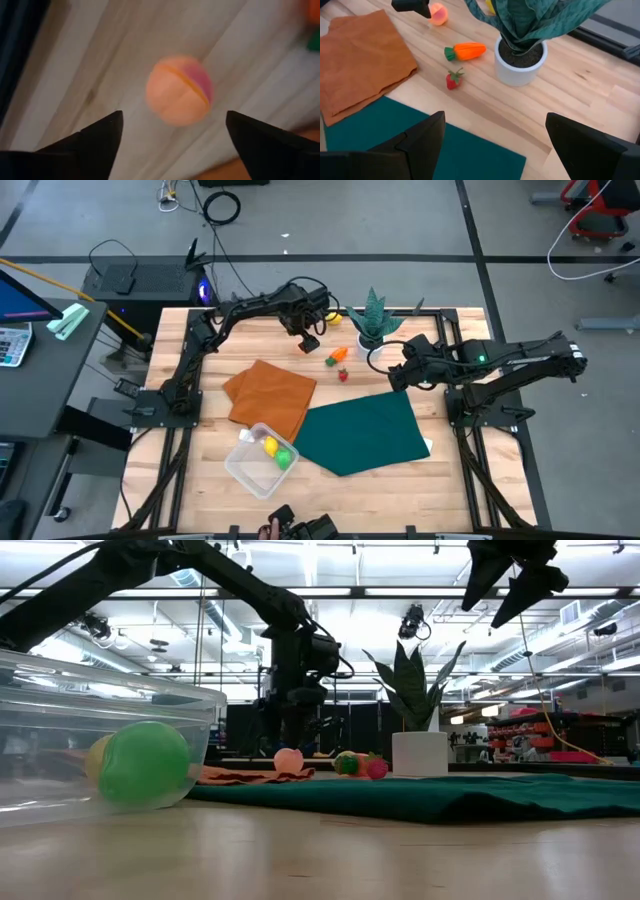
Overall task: Pick and placing Produce into tupperware
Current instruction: Put the peach into the transparent container
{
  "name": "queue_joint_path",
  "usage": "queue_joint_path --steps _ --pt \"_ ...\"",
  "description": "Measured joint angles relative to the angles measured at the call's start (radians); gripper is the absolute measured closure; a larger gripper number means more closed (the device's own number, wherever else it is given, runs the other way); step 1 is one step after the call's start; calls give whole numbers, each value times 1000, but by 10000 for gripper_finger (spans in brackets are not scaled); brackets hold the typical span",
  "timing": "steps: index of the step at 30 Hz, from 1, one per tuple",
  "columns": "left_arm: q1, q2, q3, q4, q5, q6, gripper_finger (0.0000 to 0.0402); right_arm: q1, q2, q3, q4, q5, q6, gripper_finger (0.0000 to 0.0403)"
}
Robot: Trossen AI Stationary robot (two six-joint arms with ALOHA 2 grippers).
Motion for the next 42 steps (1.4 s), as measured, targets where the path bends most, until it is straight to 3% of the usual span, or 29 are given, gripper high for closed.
queue_joint_path --steps 4,10,27,34,42 --pt "1 0 0 22 13 1 5 0 3 0 0 -2 37 90" --pt "1 0 0 41 63 11 10 0 4 0 9 -14 64 90" --pt "0 0 -1 76 48 -248 12 0 4 0 46 -14 68 90" --pt "-1 0 -79 86 47 -303 12 0 4 0 46 -13 57 90" --pt "-4 1 -158 162 -26 -350 12 0 4 0 46 -13 33 90"
